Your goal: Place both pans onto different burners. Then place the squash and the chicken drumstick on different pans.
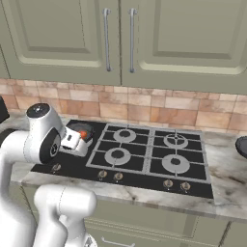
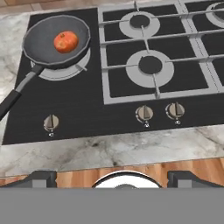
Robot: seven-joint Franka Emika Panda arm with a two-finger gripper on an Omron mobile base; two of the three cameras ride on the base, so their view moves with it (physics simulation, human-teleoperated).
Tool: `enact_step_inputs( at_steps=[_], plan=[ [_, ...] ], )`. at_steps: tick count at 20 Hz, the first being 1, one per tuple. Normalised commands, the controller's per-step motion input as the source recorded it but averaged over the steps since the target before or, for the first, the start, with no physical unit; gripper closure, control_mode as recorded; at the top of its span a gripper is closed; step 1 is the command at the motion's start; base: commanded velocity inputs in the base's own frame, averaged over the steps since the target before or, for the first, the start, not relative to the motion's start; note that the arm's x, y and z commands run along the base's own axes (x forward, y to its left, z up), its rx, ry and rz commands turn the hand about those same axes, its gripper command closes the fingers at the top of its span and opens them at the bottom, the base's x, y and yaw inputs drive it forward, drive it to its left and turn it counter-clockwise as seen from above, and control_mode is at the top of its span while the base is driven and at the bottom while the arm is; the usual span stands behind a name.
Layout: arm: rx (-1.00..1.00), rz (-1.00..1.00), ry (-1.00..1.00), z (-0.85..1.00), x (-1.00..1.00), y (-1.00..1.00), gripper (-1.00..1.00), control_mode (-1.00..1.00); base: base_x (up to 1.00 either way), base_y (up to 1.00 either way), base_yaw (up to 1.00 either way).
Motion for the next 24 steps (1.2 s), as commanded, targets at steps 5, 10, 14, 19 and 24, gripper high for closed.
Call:
enact_step_inputs(
  at_steps=[5,10,14,19,24],
  plan=[
    [-0.04,0.00,0.14,0.08,-0.40,-0.11,-1.00,-1.00,0.00,0.00,0.00],
    [0.00,0.00,0.11,0.27,-0.28,-0.14,-1.00,-1.00,0.00,0.00,0.00],
    [0.00,0.00,0.07,0.31,-0.29,-0.16,-1.00,-1.00,0.00,0.00,0.00],
    [0.00,0.00,0.04,0.29,-0.10,-0.03,-1.00,-1.00,0.00,0.00,0.00],
    [0.00,0.00,0.03,0.14,-0.13,-0.01,-1.00,-1.00,0.00,0.00,0.00]
  ],
)
